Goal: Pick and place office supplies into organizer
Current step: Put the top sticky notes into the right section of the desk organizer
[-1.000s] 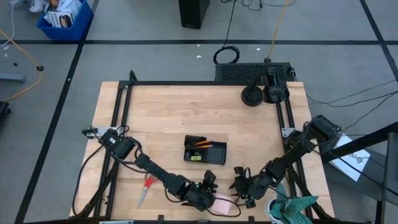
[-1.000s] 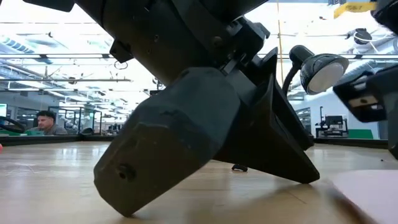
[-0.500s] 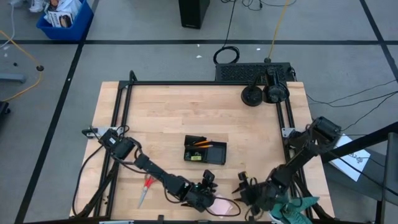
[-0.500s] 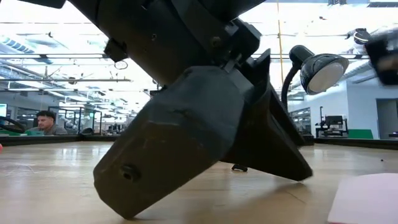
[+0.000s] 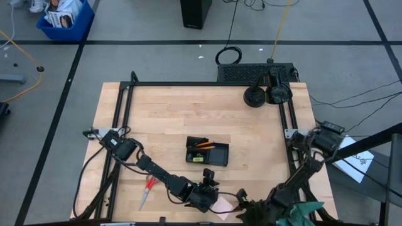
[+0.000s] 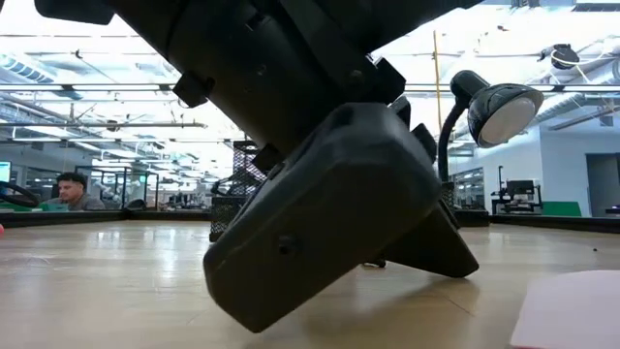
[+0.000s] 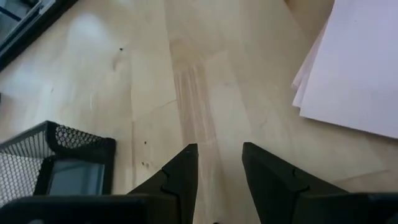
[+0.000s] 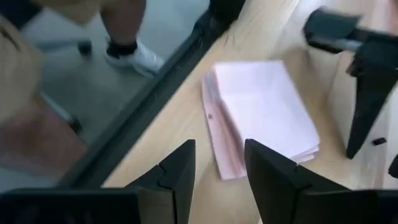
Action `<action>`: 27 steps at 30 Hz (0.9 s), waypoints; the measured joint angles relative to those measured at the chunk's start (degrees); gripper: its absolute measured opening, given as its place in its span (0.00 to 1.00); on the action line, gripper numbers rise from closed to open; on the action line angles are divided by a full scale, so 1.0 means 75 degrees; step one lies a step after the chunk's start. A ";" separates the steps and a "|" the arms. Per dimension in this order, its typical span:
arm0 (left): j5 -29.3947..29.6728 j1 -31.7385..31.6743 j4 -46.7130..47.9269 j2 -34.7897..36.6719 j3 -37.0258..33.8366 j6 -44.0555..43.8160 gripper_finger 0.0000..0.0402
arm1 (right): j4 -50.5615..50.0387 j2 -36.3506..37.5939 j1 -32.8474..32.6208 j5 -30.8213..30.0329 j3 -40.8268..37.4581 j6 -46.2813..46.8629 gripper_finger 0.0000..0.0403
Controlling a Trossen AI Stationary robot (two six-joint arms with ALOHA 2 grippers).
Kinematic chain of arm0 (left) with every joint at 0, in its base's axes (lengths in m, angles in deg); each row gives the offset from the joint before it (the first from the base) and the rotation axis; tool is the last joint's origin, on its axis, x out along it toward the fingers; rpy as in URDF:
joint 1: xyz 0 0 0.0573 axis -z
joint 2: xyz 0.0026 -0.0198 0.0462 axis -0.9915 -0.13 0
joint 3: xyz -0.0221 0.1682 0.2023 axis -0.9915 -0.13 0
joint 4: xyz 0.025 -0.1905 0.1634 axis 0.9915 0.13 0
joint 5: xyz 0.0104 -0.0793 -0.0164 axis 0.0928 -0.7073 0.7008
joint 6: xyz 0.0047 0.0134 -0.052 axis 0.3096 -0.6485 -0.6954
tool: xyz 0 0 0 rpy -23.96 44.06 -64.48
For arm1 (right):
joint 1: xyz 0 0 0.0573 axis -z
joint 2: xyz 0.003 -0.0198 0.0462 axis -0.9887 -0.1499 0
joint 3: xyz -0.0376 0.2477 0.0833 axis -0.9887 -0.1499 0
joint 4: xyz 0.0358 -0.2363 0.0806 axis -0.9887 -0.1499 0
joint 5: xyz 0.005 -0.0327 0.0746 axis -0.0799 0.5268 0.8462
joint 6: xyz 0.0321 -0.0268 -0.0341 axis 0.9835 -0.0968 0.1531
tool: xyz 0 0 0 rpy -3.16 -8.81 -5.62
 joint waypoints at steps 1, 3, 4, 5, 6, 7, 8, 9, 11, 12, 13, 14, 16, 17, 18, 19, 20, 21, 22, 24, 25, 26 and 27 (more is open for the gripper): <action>-0.0028 0.0013 0.0020 0.0000 0.0000 -0.0089 0.34 | -0.0150 -0.0119 0.0027 -0.0003 0.0111 -0.0089 0.32; -0.0106 0.0016 0.0114 0.0000 0.0000 -0.0311 0.34 | -0.0439 -0.0308 0.0091 -0.0066 0.0364 -0.0211 0.32; -0.0189 0.0016 0.0174 0.0006 0.0006 -0.0457 0.34 | -0.0602 -0.0385 0.0097 -0.0191 0.0491 -0.0261 0.32; -0.0297 0.0013 0.0217 0.0009 0.0006 -0.0615 0.34 | -0.0779 -0.0458 0.0105 -0.0314 0.0605 -0.0299 0.32; -0.0381 0.0011 0.0236 0.0013 0.0006 -0.0751 0.34 | -0.0964 -0.0522 0.0106 -0.0513 0.0723 -0.0329 0.32; -0.0480 0.0011 0.0242 0.0017 0.0008 -0.0863 0.34 | -0.1116 -0.0571 0.0105 -0.0680 0.0817 -0.0383 0.32; -0.0573 0.0011 0.0252 0.0020 0.0013 -0.0965 0.34 | -0.1226 -0.0602 0.0097 -0.0807 0.0899 -0.0468 0.32; -0.0678 0.0011 0.0253 0.0023 0.0015 -0.1052 0.34 | -0.1273 -0.0609 0.0097 -0.0804 0.0949 -0.0518 0.32; -0.0786 0.0013 0.0247 0.0023 0.0017 -0.1185 0.34 | -0.1240 -0.0609 0.0109 -0.0805 0.0967 -0.0570 0.32; -0.0804 0.0016 0.0244 0.0023 0.0020 -0.1255 0.34 | -0.1243 -0.0609 0.0130 -0.0788 0.0968 -0.0586 0.32; -0.0828 0.0016 0.0236 0.0023 0.0018 -0.1324 0.34 | -0.1248 -0.0609 0.0141 -0.0772 0.0968 -0.0586 0.32; -0.0873 0.0016 0.0227 0.0023 0.0020 -0.1356 0.34 | -0.1248 -0.0609 0.0155 -0.0771 0.0968 -0.0590 0.32; -0.1010 0.0016 0.0215 0.0026 0.0017 -0.1388 0.34 | -0.1170 -0.0646 0.0197 -0.0772 0.0968 -0.0673 0.32; -0.1102 0.0015 0.0206 0.0026 0.0020 -0.1438 0.34 | -0.1089 -0.0691 0.0221 -0.0772 0.0968 -0.0747 0.32; -0.1176 -0.0003 0.0197 0.0027 0.0020 -0.1509 0.34 | -0.1027 -0.0742 0.0241 -0.0764 0.0965 -0.0843 0.32; -0.1235 -0.0013 0.0197 0.0029 0.0020 -0.1590 0.34 | -0.0993 -0.0815 0.0251 -0.0761 0.0965 -0.0942 0.32; -0.1281 -0.0021 0.0200 0.0032 0.0020 -0.1683 0.34 | -0.0947 -0.0883 0.0271 -0.0756 0.0973 -0.0995 0.32; -0.1295 -0.0022 0.0192 0.0034 0.0018 -0.1725 0.34 | -0.0939 -0.0971 0.0295 -0.0768 0.1002 -0.1035 0.32; -0.1298 -0.0022 0.0162 0.0035 0.0017 -0.1725 0.34 | -0.0912 -0.1020 0.0301 -0.0807 0.1031 -0.1068 0.32; -0.1343 -0.0015 0.0099 0.0029 0.0015 -0.1678 0.34 | -0.0890 -0.1055 0.0321 -0.0825 0.1035 -0.1125 0.32; -0.1377 -0.0016 0.0098 0.0029 0.0015 -0.1675 0.34 | -0.0893 -0.1055 0.0332 -0.0825 0.1035 -0.1135 0.32; -0.1401 -0.0016 0.0101 0.0029 0.0015 -0.1681 0.34 | -0.0890 -0.1055 0.0341 -0.0843 0.1035 -0.1130 0.32; -0.1420 -0.0016 0.0101 0.0029 0.0015 -0.1698 0.34 | -0.0865 -0.1058 0.0345 -0.0901 0.1035 -0.1118 0.32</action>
